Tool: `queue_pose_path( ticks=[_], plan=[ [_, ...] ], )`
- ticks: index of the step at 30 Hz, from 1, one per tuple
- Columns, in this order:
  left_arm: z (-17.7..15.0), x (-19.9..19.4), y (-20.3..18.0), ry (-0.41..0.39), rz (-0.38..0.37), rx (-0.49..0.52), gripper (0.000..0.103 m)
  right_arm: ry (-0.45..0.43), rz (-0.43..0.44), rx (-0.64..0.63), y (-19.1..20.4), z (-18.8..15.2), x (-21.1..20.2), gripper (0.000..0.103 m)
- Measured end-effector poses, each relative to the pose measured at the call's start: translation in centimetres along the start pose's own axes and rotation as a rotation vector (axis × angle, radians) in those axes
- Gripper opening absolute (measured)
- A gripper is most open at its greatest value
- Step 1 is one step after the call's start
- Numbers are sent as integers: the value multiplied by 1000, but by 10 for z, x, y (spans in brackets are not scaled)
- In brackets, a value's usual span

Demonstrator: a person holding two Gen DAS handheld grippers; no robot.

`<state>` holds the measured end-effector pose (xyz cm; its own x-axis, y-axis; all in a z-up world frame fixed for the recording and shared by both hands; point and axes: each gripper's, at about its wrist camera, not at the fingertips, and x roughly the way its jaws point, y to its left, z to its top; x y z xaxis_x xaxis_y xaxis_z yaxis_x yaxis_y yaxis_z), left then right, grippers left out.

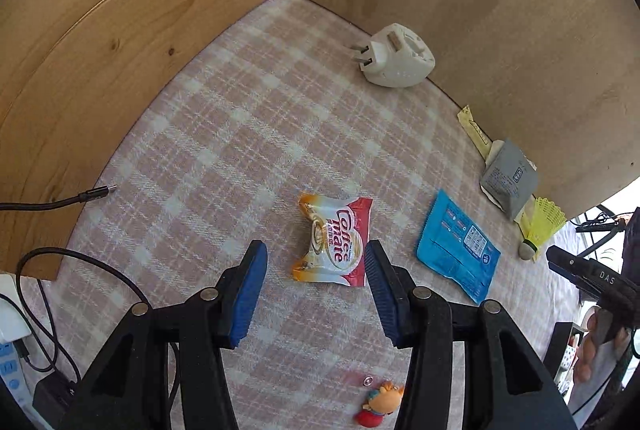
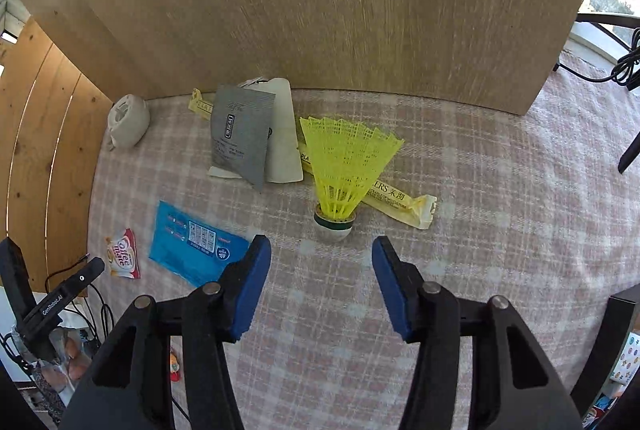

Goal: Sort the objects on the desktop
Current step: 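Move both open grippers back over the table items, then grasp the Coffee-mate sachet with the left gripper while the right gripper grasps the yellow shuttlecock, then carry the sachet and shuttlecock to the black tray and release both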

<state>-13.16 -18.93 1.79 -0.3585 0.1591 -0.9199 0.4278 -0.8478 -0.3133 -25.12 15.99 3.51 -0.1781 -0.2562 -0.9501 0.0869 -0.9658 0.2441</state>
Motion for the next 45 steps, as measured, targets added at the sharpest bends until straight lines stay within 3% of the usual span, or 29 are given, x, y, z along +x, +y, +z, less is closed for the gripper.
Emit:
queue_pose_path(
  ticks=[6, 12, 14, 16, 18, 19, 22, 32, 39, 45],
  plan=[
    [2, 22, -3, 27, -8, 0, 48, 29, -4, 31, 1, 15, 23, 52],
    [0, 30, -13, 18, 3, -3, 47, 49, -8, 61, -1, 24, 40, 41],
    [-1, 31, -16, 18, 7, 5, 41, 57, -31, 69, -2, 25, 44, 41],
    [-3, 33, -18, 22, 18, 11, 19, 50, -35, 65, -3, 26, 46, 41],
    [-4, 34, -19, 7, 23, 16, 20, 39, -50, 43, 0, 29, 47, 39],
    [-6, 34, -20, 2, 21, 14, 19, 30, -65, 27, 0, 29, 47, 32],
    [-12, 33, -20, -1, 8, 8, 17, 18, -66, 4, 2, 26, 47, 29],
    [-39, 12, -21, -8, -15, -13, 13, 43, 20, -6, -11, -33, 28, 28],
    [-51, -34, -34, -60, -47, 22, 13, -15, 83, -2, -26, -72, -17, 28],
    [-75, -62, -74, -78, -85, 86, 13, -81, 114, 8, -44, -105, -62, 28]
  ],
)
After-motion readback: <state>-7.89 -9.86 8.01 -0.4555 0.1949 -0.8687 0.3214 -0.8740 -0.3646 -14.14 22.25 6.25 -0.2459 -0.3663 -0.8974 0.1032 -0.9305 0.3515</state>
